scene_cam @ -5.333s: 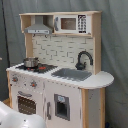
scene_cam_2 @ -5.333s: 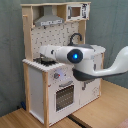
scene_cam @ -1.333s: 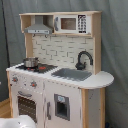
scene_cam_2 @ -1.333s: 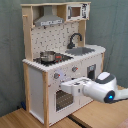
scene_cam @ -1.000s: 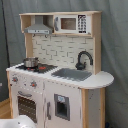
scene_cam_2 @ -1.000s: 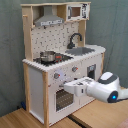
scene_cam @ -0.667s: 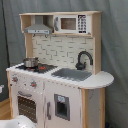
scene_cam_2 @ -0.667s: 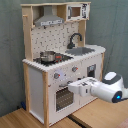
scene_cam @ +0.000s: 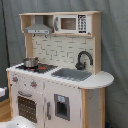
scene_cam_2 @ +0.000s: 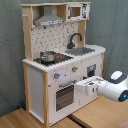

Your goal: Play with the kitchen

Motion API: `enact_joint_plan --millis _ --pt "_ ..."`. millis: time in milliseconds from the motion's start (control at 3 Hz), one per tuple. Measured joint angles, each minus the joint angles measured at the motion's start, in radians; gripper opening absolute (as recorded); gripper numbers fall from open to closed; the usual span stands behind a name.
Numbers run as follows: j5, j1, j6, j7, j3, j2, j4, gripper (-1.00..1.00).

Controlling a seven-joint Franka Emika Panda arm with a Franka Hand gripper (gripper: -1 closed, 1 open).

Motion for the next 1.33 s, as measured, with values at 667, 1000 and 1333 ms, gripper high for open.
enact_joint_plan --millis 667,1000,1333 --pt "-0.001 0.035 0.084 0.025 -0.049 -0.074 -0.144 1.00" --pt "-0.001 -0.014 0.140 0.093 -0.051 -0.121 -0.153 1.00" --pt "-0.001 -0.073 0.194 0.168 -0.048 -0.153 -0.142 1.00"
